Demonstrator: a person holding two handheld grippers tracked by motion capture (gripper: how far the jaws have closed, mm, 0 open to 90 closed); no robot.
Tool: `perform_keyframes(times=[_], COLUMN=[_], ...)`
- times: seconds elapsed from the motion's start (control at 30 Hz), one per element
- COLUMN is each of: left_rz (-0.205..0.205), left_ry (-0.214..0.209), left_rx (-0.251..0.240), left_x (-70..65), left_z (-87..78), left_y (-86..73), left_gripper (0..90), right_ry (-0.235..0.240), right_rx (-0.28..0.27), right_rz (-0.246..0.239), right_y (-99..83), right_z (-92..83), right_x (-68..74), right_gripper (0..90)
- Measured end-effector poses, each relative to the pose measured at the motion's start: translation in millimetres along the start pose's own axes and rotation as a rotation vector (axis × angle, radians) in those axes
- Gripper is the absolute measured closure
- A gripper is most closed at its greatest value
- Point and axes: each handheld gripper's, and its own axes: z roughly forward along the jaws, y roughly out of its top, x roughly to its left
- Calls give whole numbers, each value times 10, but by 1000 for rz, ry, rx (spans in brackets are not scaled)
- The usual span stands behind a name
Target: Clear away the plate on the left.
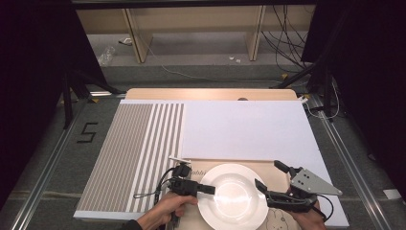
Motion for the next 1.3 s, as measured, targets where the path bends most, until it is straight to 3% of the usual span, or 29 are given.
perform_keyframes(times=[0.13, 0.37, 0.43, 0.53, 0.67, 0.8, 0.9, 1.3], left_rz=[23, 122, 192, 240, 297, 359, 390, 544], left_ry=[8, 77, 127, 159, 209, 229, 217, 241], left_rx=[11, -7, -26, -28, -72, -104, -127, -228], left_x=[-48, -134, -168, -204, -249, -299, -320, -453], left_z=[-32, -114, -157, -216, -318, -397, -433, -528], left_y=[14, 37, 39, 43, 43, 44, 46, -6], left_gripper=[519, 428, 423, 404, 371, 340, 331, 275], right_ry=[1, 1, 1, 2, 2, 4, 5, 16], right_rx=[2, 1, 0, 5, 3, 4, 5, -1], right_rz=[-2, -1, 0, -5, -3, -4, -4, 9], right_y=[1, 1, 2, 2, 1, 2, 2, 0], right_z=[-1, -3, -3, -6, -2, -3, -4, 1], right_x=[1, 2, 3, 3, 2, 4, 4, 1], right_gripper=[157, 157, 157, 157, 157, 157, 157, 156])
